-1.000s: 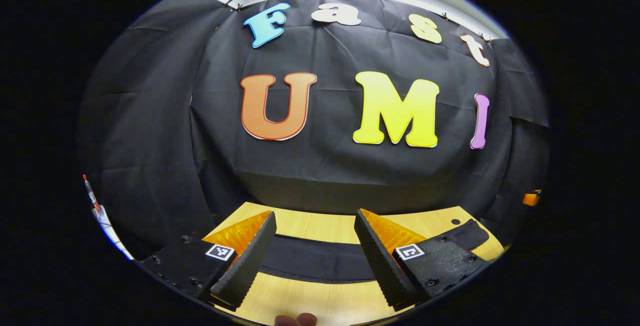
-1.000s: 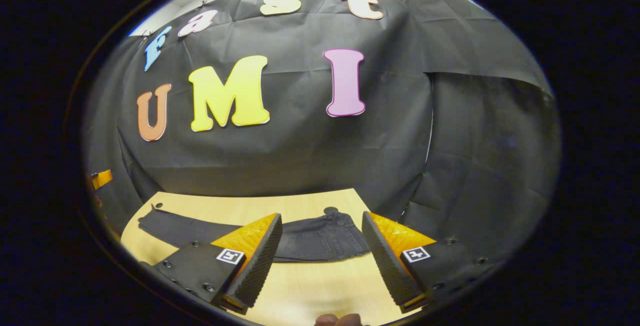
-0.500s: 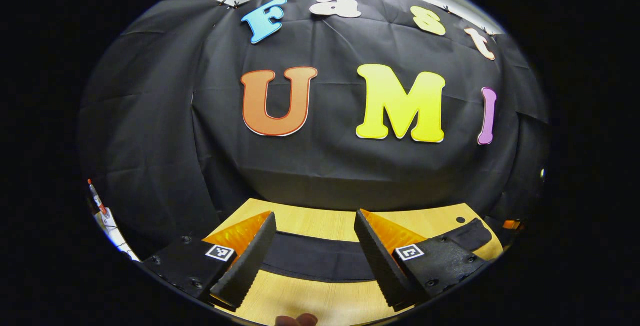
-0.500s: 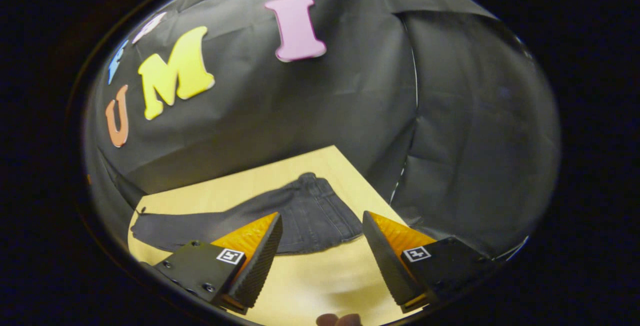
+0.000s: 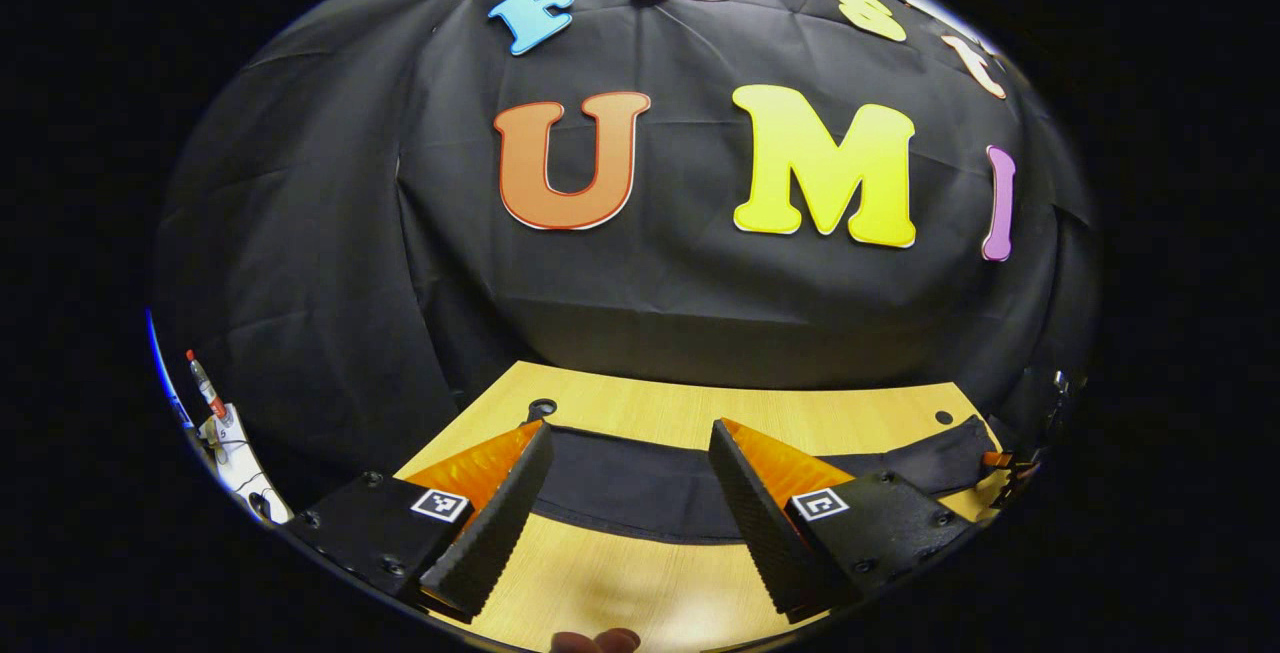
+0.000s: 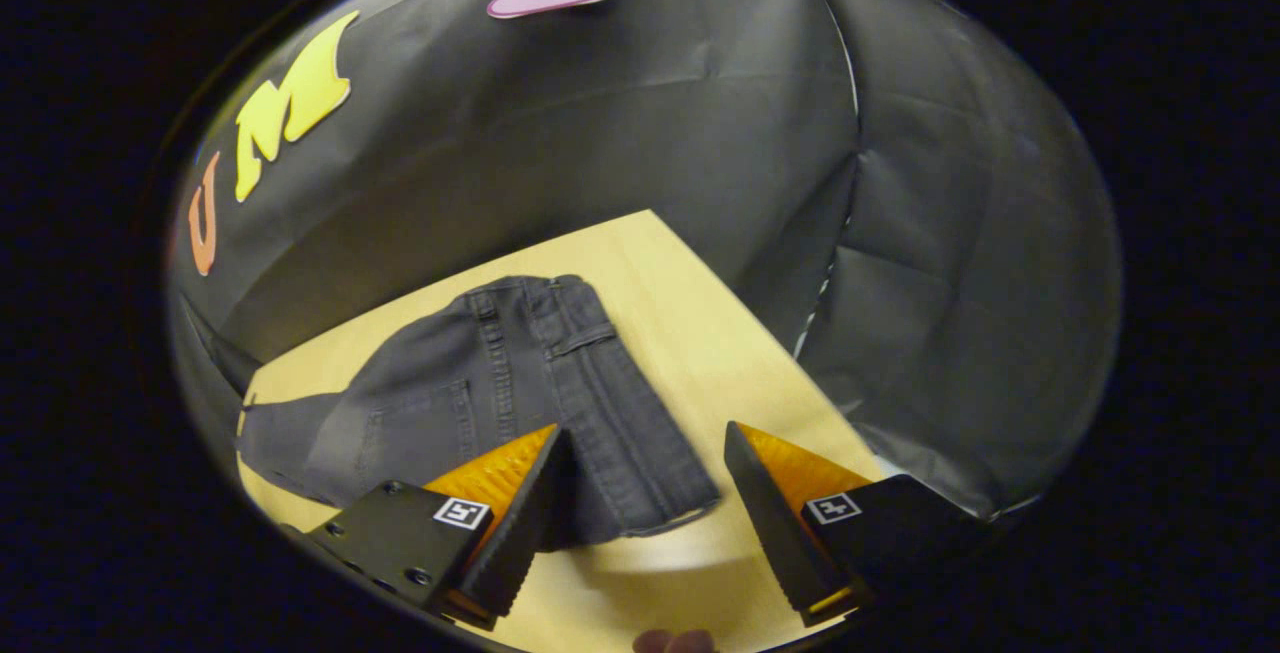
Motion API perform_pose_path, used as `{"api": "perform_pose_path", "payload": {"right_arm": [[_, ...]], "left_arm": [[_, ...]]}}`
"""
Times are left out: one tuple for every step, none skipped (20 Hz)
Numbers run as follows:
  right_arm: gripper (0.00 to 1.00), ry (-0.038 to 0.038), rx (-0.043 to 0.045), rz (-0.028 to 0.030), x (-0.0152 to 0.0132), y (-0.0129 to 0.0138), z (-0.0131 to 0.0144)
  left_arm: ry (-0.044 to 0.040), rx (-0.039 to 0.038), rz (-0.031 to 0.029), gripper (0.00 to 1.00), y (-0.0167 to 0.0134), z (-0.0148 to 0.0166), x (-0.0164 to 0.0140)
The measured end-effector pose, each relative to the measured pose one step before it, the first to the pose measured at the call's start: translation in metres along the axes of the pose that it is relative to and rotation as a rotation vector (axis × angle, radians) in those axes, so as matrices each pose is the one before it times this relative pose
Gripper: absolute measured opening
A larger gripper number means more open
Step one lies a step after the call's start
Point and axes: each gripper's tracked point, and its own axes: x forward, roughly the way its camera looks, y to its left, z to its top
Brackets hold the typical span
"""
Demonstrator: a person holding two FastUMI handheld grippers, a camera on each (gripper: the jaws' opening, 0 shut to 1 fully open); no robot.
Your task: Grasp the waist and the cuffs of the jeans and fold them to make the two legs overlap; first hold the waist and fold one-third of the jeans toward the cuffs, then hold the cuffs and fold the remaining one-third in the same direction to finish folding.
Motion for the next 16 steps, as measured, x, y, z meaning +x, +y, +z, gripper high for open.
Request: {"api": "perform_pose_path", "payload": {"right_arm": [[0.98, -0.00665, -0.02334, -0.01171, 0.00143, -0.00178, -0.00006], [0.98, 0.00069, -0.00921, -0.00453, 0.00589, -0.00138, -0.00148], [1.00, -0.00366, -0.02119, -0.01114, -0.00607, 0.00216, -0.00382], [0.98, 0.01135, -0.03534, -0.01115, 0.00304, -0.00127, -0.00082], [0.86, 0.00333, -0.04157, -0.01207, -0.00095, 0.00306, -0.00123], [0.84, 0.02010, -0.03802, 0.00749, 0.00271, 0.00646, -0.00284], [0.62, -0.00369, -0.03054, -0.02820, 0.00318, 0.00087, -0.00515], [0.40, 0.01010, -0.00115, 0.00049, -0.00204, 0.00123, 0.00182], [0.18, 0.01050, 0.03087, -0.00401, -0.00443, -0.00225, 0.00053], [0.22, 0.01445, 0.06774, 0.01243, -0.00055, -0.00069, 0.00021], [0.11, 0.02804, 0.07985, 0.02040, -0.00562, 0.00181, -0.00005], [0.10, -0.00747, 0.06472, 0.01815, -0.00980, 0.00267, 0.00419], [0.02, -0.00559, 0.01122, 0.01389, 0.00410, 0.00298, 0.00784], [0.02, -0.01951, -0.02365, 0.00525, -0.00819, 0.00101, 0.00734], [0.02, -0.01926, -0.02388, 0.00741, -0.00903, 0.00332, 0.01030], [0.02, -0.01568, -0.02088, 0.00836, -0.01181, 0.00628, 0.00972]], "left_arm": [[-0.00047, 0.00656, -0.00580, 1.00, -0.00146, 0.00004, 0.00115], [0.00218, 0.00372, -0.00561, 1.00, -0.00112, -0.00019, 0.00106], [0.00392, -0.00263, -0.00347, 1.00, -0.00048, -0.00069, 0.00107], [0.00768, -0.00795, -0.00316, 1.00, -0.00081, -0.00283, 0.00130], [0.00808, -0.01337, -0.00279, 1.00, -0.00066, -0.00171, 0.00036], [0.00959, -0.01161, -0.00149, 1.00, -0.00110, -0.00181, -0.00173], [0.00432, -0.00703, 0.00014, 1.00, -0.00032, -0.00050, -0.00054], [0.00225, -0.00217, 0.00283, 1.00, 0.00183, -0.00036, -0.00010], [-0.00034, -0.00077, 0.00188, 1.00, 0.00236, 0.00126, -0.00087], [-0.00185, -0.00134, 0.00565, 1.00, 0.00516, -0.00106, -0.00202], [-0.00495, -0.00242, 0.00855, 1.00, 0.00623, 0.00131, -0.00191], [-0.00569, -0.00580, 0.01081, 1.00, 0.00629, 0.00003, -0.00238], [-0.00576, -0.00968, 0.01116, 1.00, 0.00608, 0.00088, -0.00198], [-0.00289, -0.01231, 0.01023, 1.00, 0.00692, 0.00042, -0.00187], [-0.00333, -0.01369, 0.01107, 1.00, 0.00754, -0.00085, -0.00034], [-0.00301, -0.01539, 0.00799, 1.00, 0.00683, -0.00122, -0.00224]]}}
